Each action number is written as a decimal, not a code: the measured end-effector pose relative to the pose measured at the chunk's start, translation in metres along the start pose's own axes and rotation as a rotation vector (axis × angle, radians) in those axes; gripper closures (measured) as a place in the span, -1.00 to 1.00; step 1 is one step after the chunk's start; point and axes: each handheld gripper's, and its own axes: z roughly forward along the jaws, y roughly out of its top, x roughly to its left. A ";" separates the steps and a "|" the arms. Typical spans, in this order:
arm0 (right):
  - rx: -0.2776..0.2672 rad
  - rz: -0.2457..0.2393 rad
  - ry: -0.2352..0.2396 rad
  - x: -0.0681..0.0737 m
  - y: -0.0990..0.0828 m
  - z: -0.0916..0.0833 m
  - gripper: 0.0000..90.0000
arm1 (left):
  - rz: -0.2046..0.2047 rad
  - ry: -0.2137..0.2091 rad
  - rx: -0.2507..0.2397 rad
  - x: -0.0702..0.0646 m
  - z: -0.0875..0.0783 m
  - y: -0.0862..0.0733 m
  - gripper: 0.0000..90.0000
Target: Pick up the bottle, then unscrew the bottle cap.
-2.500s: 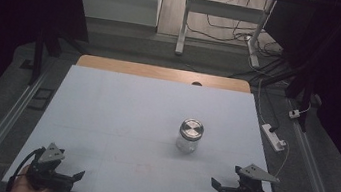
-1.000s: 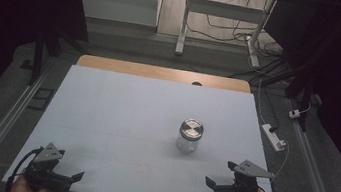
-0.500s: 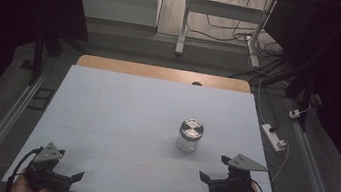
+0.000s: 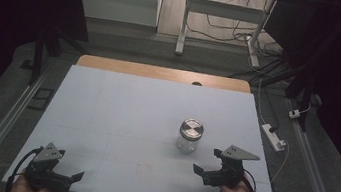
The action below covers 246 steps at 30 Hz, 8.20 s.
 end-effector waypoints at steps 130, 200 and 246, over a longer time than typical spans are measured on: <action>0.073 -0.271 0.180 0.087 0.063 0.091 -0.67 | -0.014 -0.035 -0.003 0.004 0.000 0.000 -1.00; 0.066 -0.313 0.242 0.086 0.062 0.088 -0.67 | 0.436 -0.478 -0.164 -0.042 0.063 0.151 -1.00; 0.073 -0.273 0.147 0.086 0.063 0.088 -0.67 | 0.442 -0.346 -0.240 -0.094 0.075 0.184 -0.91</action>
